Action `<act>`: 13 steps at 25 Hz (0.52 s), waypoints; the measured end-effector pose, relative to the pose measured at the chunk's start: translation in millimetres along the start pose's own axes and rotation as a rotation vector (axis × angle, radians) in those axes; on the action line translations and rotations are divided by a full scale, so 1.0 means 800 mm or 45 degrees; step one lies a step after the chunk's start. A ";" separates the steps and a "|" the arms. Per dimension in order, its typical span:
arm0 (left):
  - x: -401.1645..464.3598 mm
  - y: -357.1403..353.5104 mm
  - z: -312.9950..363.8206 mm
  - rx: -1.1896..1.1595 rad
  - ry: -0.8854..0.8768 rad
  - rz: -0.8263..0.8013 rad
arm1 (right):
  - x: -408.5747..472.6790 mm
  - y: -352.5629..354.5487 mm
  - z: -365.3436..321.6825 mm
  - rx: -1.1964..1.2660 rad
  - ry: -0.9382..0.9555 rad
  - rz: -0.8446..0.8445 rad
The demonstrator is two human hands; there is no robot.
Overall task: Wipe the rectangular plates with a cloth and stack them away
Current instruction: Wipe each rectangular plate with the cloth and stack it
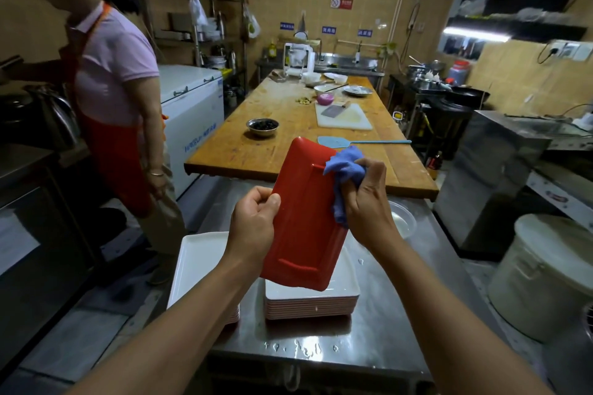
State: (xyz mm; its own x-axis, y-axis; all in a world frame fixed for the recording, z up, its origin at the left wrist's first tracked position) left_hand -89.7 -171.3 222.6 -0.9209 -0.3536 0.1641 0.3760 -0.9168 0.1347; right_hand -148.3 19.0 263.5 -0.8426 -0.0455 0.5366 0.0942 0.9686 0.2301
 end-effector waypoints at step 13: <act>0.023 -0.034 0.003 -0.417 0.157 0.080 | -0.052 0.004 0.026 0.242 -0.362 0.136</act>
State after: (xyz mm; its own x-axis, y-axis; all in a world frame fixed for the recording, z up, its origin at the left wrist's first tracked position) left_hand -117.0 -152.3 224.5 -0.9099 -0.4128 0.0401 0.3980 -0.8962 -0.1959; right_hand -123.9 29.3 225.0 -0.9496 0.1025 0.2962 0.1121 0.9936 0.0154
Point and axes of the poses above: each hand's wrist, its own x-axis towards the middle knuckle, its own y-axis out of the back of the hand, z = x × y, the point moved 9 cm from there along x, towards the middle knuckle, and after that the axes turned 10 degrees about x, right-handed, at the moved point
